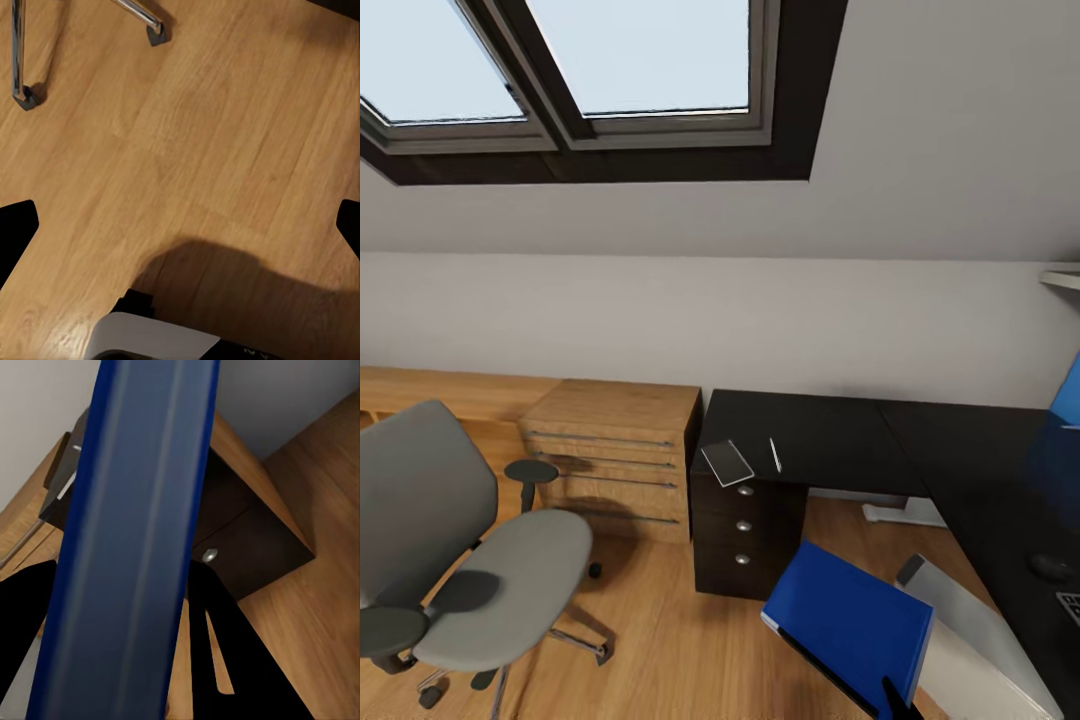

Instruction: In the bedroom, organize the workspace by keeping the computer under the desk, ensuring the monitor is on the desk, placing the keyboard on the desk next to the monitor, placing the mouse on the desk next to the keyboard, moving the folder from the swivel chair onto the desk next to the mouse, stacking the notebook on top of the folder with the pen on top of the notebook, and positioning the swivel chair next to the desk.

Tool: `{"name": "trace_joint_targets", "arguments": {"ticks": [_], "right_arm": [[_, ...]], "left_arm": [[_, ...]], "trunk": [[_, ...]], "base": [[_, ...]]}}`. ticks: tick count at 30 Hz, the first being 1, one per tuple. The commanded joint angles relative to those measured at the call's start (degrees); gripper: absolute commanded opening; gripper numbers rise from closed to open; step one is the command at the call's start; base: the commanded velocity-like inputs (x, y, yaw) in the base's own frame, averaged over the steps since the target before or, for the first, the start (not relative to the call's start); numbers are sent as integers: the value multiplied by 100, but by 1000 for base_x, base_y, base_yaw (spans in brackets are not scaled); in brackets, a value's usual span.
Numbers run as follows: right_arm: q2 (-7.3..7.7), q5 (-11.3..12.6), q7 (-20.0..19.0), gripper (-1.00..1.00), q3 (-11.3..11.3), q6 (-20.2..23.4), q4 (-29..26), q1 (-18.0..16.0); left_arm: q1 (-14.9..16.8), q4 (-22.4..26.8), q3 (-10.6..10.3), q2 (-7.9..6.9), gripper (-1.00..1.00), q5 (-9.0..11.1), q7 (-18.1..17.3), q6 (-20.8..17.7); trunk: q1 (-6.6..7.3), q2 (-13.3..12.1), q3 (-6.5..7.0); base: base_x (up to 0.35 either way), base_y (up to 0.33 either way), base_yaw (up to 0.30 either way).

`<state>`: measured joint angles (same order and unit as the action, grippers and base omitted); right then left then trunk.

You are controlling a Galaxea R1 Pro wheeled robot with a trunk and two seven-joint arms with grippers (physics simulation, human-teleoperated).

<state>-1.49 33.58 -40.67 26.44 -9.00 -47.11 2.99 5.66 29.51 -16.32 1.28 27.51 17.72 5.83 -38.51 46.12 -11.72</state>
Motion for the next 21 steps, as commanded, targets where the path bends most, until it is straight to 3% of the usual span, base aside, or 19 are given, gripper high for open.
{"name": "trace_joint_targets", "arguments": {"ticks": [1,7,14,21], "right_arm": [[-6,38,-29,-100,10,13,-2,0],[-7,36,4,-100,10,12,0,0],[-4,23,7,-100,10,12,0,0],[-1,18,7,-100,10,5,-5,0]], "left_arm": [[6,-15,-47,-5,100,59,39,36],[6,-53,-45,-11,100,56,35,45],[6,-116,-39,-11,100,65,31,311],[6,-171,-38,-6,100,62,30,363]], "trunk": [[-1,6,-16],[-1,6,-71],[-1,6,-136],[-1,6,-199]], "base": [[0,0,0],[0,0,0],[0,0,-10],[0,0,-110]]}}
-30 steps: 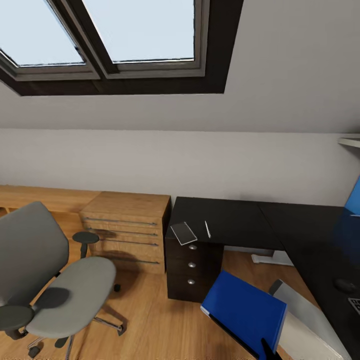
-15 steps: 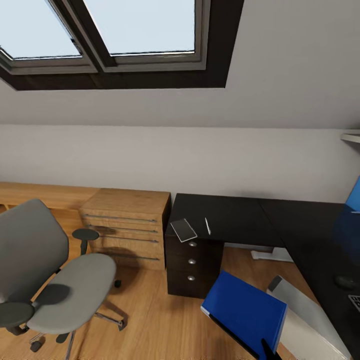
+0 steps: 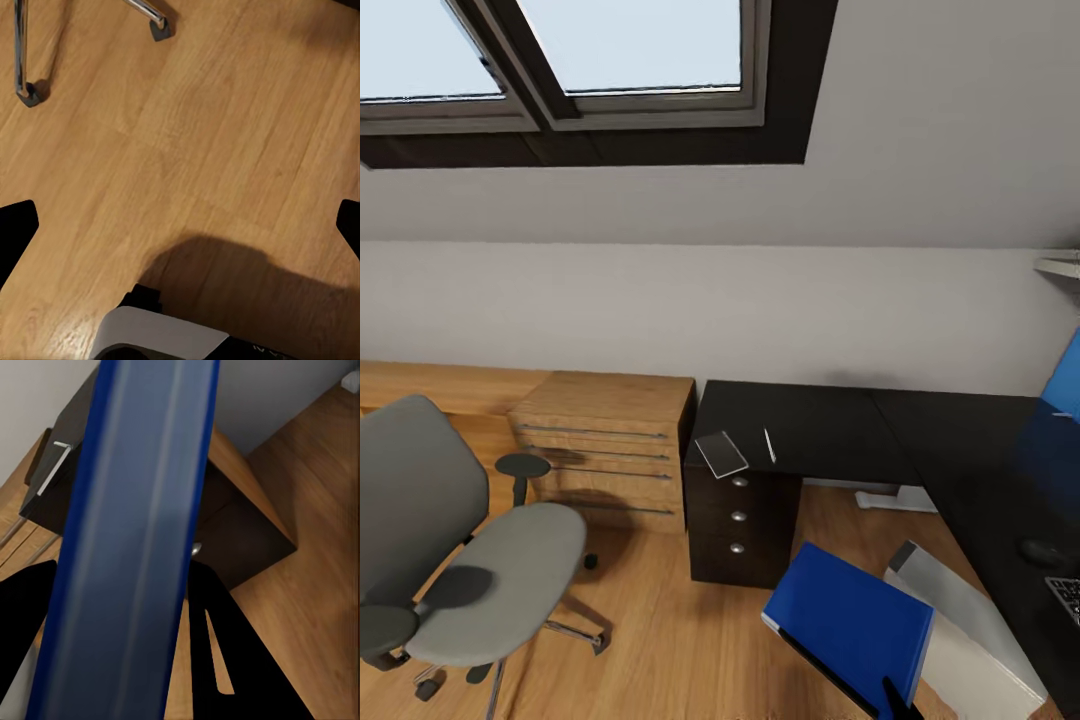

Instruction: In the bedroom, organize the workspace by keeping the computer under the desk, ensuring the monitor is on the desk, placing the keyboard on the desk next to the monitor, placing the mouse on the desk next to the keyboard, moving the folder from the swivel chair onto the desk next to the mouse, stacking the notebook on top of the folder with the pen on top of the notebook, and positioning the swivel chair next to the desk.

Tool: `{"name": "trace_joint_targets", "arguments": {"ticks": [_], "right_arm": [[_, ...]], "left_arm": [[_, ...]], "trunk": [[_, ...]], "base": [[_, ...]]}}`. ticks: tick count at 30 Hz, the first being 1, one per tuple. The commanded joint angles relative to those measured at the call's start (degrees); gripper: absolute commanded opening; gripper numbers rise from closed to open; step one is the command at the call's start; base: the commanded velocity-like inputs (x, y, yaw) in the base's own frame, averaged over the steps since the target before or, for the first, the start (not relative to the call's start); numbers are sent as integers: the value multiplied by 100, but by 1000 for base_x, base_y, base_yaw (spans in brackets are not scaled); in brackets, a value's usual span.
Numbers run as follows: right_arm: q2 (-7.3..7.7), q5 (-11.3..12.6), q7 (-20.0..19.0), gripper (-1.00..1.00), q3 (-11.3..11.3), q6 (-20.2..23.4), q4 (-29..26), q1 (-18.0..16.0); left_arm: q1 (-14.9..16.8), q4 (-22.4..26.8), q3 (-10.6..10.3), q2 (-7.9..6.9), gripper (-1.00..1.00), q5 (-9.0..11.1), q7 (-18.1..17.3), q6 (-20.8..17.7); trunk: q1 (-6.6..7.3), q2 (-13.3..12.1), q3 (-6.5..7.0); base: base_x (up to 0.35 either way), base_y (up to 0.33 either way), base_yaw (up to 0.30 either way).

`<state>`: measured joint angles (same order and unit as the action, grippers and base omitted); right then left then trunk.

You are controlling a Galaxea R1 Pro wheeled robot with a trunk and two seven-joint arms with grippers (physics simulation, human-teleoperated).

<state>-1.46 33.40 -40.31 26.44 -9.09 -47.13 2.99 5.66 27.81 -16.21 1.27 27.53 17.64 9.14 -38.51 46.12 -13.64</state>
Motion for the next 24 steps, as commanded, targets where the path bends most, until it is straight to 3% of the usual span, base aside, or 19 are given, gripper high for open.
{"name": "trace_joint_targets", "arguments": {"ticks": [1,16,24], "right_arm": [[-4,35,-29,-100,10,14,-3,0],[-2,41,-49,-100,10,21,0,0],[5,65,-190,-100,16,16,34,0]], "left_arm": [[6,-2,-49,-5,100,60,39,33],[6,-4,-49,-4,100,51,38,43],[6,-4,-49,-4,100,51,38,44]], "trunk": [[-1,6,-16],[-1,6,-144],[-1,6,-161]], "base": [[0,0,-141],[0,0,-149],[0,0,-42]]}}
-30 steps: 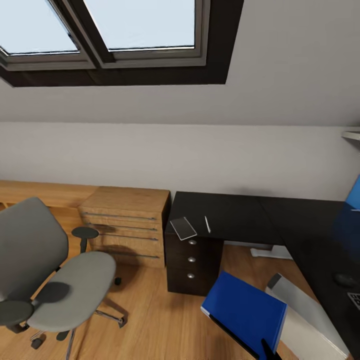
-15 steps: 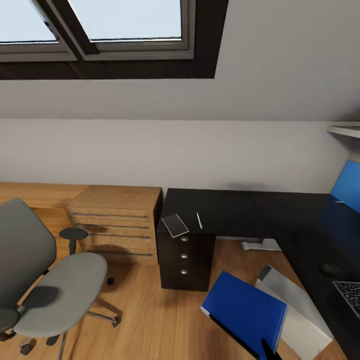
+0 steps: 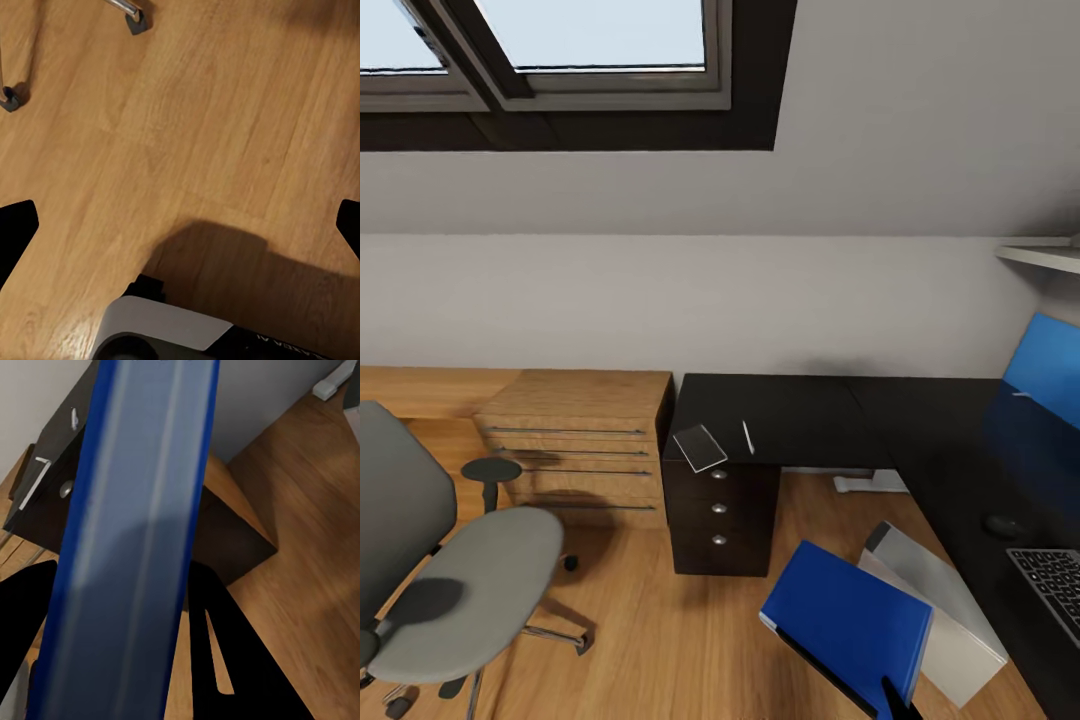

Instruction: In the bedroom, organize the workspace by keeping the computer under the desk, ensuring the monitor is on the desk, placing the keyboard on the desk next to the monitor, placing the mouse on the desk next to the keyboard, moving the folder from the swivel chair onto the desk next to the mouse, stacking the notebook on top of the folder with the pen on top of the notebook, and positioning the swivel chair next to the desk.

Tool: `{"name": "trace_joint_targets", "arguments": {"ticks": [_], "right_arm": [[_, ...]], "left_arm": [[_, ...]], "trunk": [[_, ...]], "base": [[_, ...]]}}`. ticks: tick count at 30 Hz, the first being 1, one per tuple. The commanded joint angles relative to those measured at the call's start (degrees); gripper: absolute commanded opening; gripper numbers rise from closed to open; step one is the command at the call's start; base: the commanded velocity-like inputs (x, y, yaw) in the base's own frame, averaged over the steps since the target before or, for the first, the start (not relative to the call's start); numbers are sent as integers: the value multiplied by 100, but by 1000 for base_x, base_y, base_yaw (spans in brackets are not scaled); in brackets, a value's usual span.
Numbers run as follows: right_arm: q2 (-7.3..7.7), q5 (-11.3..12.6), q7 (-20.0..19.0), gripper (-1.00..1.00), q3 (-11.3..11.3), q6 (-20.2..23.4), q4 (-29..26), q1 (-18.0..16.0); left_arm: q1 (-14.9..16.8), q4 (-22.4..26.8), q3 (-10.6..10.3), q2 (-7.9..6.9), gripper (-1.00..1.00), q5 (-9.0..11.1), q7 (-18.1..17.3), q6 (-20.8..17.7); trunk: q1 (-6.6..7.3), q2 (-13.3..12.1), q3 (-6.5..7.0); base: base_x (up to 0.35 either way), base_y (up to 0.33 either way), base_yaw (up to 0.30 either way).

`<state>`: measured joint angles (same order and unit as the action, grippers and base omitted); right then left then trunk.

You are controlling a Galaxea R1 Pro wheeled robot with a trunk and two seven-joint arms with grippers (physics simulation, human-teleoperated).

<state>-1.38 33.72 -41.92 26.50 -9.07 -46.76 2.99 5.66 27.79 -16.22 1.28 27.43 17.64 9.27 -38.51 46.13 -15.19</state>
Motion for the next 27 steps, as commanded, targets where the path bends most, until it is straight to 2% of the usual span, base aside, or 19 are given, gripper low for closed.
{"name": "trace_joint_targets", "arguments": {"ticks": [1,7,11,14,23,25,27], "right_arm": [[-3,35,-36,-100,8,9,-2,0],[-7,42,-74,-100,11,10,-14,0],[-31,39,-523,-100,4,11,6,0],[-39,33,-632,-100,6,11,23,0],[-94,41,-682,-100,8,11,-6,0],[-100,55,-629,-100,6,15,-129,0],[-136,87,-432,-100,5,25,-483,-2]], "left_arm": [[5,-2,-49,-5,100,60,38,31],[5,-2,-48,-5,100,60,38,31],[5,-2,-48,-5,100,60,38,37],[5,-2,-48,-5,100,56,39,39],[5,-2,-48,-16,100,52,40,40],[5,-2,-48,-10,100,52,39,40],[5,-2,-48,-12,100,52,38,40]], "trunk": [[-1,5,-6],[-1,5,-7],[-1,5,-7],[-1,5,-7],[-1,5,-7],[-1,5,-7],[-1,5,-7]], "base": [[0,0,-2],[0,0,0],[0,0,0],[0,0,0],[0,0,0],[0,0,0],[0,0,0]]}}
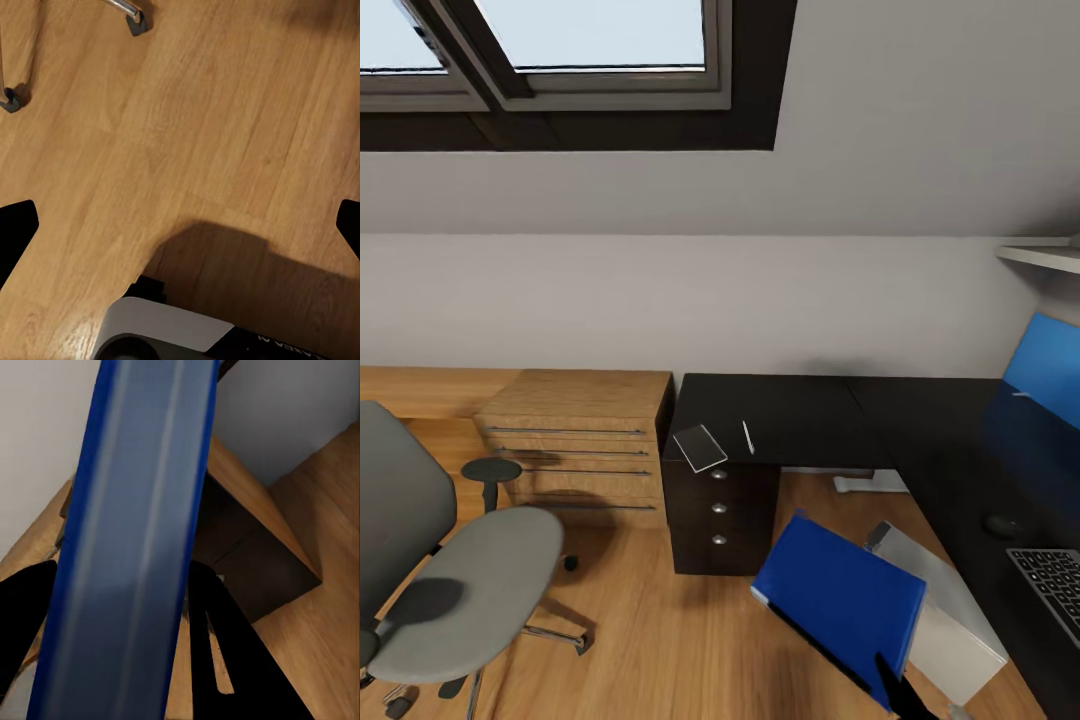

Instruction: In the bedroom, organize the workspace by keeping the computer under the desk, ensuring the monitor is on the desk, placing the keyboard on the desk next to the monitor, placing the mouse on the desk next to the keyboard, moving the folder from the swivel chair onto the desk next to the mouse, stacking the notebook on top of the folder with the pen on top of the notebook, and positioning the swivel chair next to the desk.

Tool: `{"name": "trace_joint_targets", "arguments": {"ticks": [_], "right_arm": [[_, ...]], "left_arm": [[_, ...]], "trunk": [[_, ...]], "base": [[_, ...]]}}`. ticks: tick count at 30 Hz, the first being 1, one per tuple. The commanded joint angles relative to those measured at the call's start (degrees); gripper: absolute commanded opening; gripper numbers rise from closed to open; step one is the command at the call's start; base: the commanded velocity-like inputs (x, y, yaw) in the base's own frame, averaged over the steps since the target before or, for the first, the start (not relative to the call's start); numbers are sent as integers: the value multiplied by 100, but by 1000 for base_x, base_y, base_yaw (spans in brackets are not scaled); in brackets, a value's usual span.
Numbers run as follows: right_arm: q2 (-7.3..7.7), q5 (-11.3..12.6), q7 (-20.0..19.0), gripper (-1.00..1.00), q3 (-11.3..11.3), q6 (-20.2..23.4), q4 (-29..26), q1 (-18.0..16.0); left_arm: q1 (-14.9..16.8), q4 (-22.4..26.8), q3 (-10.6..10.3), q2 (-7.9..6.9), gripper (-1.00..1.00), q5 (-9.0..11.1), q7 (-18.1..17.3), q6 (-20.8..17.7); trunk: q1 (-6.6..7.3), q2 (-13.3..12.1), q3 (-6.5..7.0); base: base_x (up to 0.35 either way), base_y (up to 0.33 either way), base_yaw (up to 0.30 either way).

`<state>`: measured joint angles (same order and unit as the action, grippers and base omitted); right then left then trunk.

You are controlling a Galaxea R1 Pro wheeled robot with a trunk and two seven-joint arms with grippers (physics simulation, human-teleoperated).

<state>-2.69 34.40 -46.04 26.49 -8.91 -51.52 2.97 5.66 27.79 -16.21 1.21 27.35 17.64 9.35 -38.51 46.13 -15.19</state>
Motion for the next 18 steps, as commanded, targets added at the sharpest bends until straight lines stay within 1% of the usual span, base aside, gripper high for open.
{"name": "trace_joint_targets", "arguments": {"ticks": [1,2,3,4,5,6,7,8,9,10,13,14,15,16,17,18], "right_arm": [[-32,37,99,-100,6,11,-161,-1],[-112,91,432,-100,4,13,-490,-3],[-158,123,638,-100,3,13,-658,-4],[-247,184,1092,-100,-4,13,-996,-7],[-281,210,1327,-100,-9,12,-1166,-10],[-330,247,1795,-100,-35,14,-1481,-25],[-347,260,2020,-100,-55,15,-1624,-35],[-379,294,2820,-100,-157,22,-2042,-168],[-383,303,2996,-100,-173,23,-2108,-239],[-385,326,3325,-100,-198,27,-2203,-433],[-381,453,4190,-100,-229,142,-2298,-1173],[-376,484,4313,-100,-232,181,-2295,-1291],[-365,545,4542,-100,-235,258,-2261,-1520],[-349,630,4894,-100,-238,359,-2069,-1943],[-347,642,4950,-100,-239,372,-2001,-2044],[-345,661,5034,-100,-239,391,-1846,-2244]], "left_arm": [[5,-1,-49,-5,100,60,38,31],[5,-1,-49,-6,100,60,38,31],[5,-1,-49,-6,100,60,38,31],[5,-1,-49,-4,100,60,39,31],[5,-1,-49,-3,100,60,39,31],[5,-1,-50,-1,100,60,39,31],[5,-1,-50,-1,100,60,38,31],[5,-1,-51,1,100,60,38,31],[5,-1,-50,1,100,60,38,31],[5,-1,-50,2,100,60,39,31],[5,-1,-54,7,100,60,38,31],[5,-1,-55,8,100,60,38,31],[5,-1,-56,9,100,60,38,31],[5,-1,-57,10,100,60,38,30],[5,-1,-57,10,100,60,38,30],[5,-1,-57,11,100,60,38,29]], "trunk": [[-1,5,-6],[-1,5,-6],[-1,5,-6],[-1,5,-6],[-1,5,-6],[-1,5,-6],[-1,5,-6],[-1,5,-6],[-1,5,-6],[-1,5,-6],[-1,5,-6],[-1,5,-6],[-1,5,-6],[-1,5,-6],[-1,5,-6],[-1,5,-6]], "base": [[0,0,0],[0,0,0],[0,0,0],[0,0,0],[0,0,0],[0,0,0],[0,0,0],[0,0,0],[0,0,0],[0,0,0],[0,0,0],[0,0,0],[0,0,0],[0,0,0],[0,0,0],[0,0,0]]}}
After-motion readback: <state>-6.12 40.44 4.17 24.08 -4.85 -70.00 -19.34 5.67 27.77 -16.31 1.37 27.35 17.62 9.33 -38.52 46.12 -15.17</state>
